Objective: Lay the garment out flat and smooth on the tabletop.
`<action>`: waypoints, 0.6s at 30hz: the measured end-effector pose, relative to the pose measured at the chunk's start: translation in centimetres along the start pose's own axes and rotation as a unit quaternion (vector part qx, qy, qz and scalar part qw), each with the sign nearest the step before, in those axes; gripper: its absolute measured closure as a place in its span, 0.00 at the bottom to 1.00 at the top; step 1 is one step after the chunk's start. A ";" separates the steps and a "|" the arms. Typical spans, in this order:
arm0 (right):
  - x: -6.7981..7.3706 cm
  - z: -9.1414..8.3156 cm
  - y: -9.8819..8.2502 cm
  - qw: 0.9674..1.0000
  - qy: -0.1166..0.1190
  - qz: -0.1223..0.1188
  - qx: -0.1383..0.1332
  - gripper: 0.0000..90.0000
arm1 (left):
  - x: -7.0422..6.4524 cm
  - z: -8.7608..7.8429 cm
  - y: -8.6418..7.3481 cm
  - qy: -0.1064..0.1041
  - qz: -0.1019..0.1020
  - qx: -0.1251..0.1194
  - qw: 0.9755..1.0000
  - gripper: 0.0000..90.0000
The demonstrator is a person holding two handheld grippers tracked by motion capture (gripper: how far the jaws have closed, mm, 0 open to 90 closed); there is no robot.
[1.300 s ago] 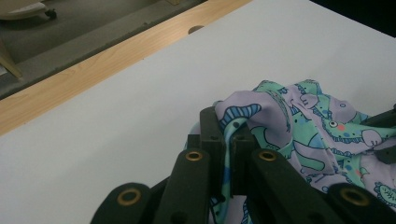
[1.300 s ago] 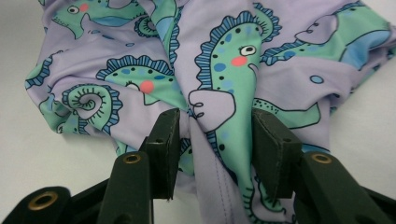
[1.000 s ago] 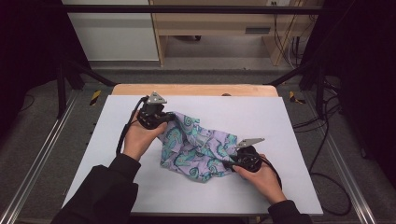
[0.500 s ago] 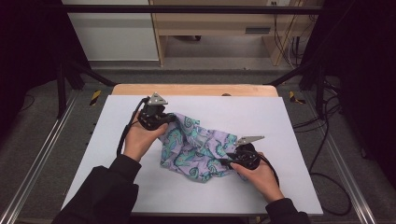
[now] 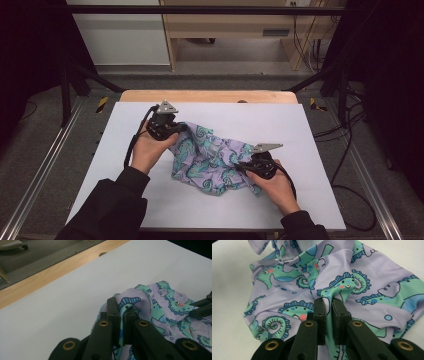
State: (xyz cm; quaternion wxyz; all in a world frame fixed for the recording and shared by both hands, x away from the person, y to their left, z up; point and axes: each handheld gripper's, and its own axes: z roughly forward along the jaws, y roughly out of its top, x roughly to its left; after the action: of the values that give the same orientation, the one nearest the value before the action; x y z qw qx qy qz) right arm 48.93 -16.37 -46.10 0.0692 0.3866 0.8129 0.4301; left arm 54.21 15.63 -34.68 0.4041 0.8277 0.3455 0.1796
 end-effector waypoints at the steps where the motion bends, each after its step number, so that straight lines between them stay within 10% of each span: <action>1: 0.0 0.0 0.0 1.000 0.002 0.000 -0.002 0.92 | 0.0 0.0 0.0 0.000 0.001 0.001 1.000 0.98; 11: -0.2 -0.1 0.2 1.000 0.008 0.017 -0.024 0.97 | 0.1 -0.1 -0.1 0.001 0.001 0.000 1.000 0.98; 18: -0.7 -1.1 0.4 0.999 -0.030 -0.009 -0.025 0.98 | 0.6 -0.6 -0.5 0.007 -0.002 -0.006 1.000 0.98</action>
State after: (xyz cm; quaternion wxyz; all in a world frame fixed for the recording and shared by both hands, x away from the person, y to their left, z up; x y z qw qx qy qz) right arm 49.18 -17.41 -45.28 0.1072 0.3905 0.8027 0.4378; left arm 54.05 16.57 -34.68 0.4073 0.8231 0.3487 0.1868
